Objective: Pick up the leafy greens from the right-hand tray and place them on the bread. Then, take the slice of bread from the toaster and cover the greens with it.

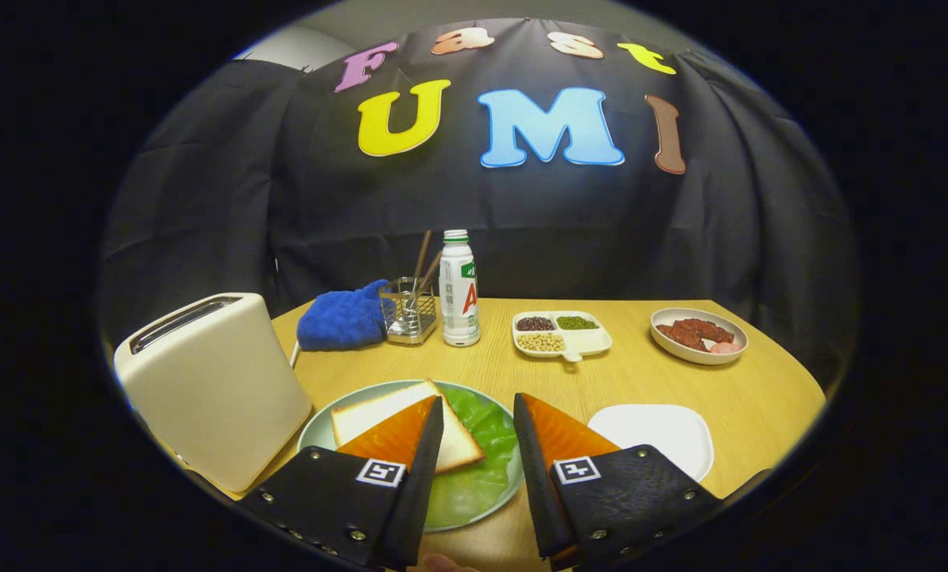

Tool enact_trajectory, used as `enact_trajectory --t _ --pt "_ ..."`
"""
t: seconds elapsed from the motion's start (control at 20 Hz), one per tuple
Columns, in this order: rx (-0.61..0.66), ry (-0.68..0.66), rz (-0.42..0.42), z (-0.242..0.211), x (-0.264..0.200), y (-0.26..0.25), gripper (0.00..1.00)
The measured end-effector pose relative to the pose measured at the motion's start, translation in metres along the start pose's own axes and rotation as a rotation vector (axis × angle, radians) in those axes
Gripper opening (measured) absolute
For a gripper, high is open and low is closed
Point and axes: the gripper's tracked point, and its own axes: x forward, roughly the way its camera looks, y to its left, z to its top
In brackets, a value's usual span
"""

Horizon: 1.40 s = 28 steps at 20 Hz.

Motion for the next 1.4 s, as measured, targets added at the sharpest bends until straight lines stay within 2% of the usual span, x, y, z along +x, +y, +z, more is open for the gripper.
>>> enact_trajectory --t 0.4,0.8,1.0,1.25,1.4 --pt "-0.056 -0.182 -0.081 0.048 -0.034 -0.052 0.53" --pt "-0.025 -0.218 -0.108 0.06 -0.05 -0.099 0.53" --pt "-0.023 -0.287 -0.139 0.072 -0.066 -0.144 0.53" --pt "-0.075 -0.334 -0.207 0.082 -0.089 -0.204 0.53" --pt "-0.098 -0.34 -0.228 0.078 -0.098 -0.224 0.53"
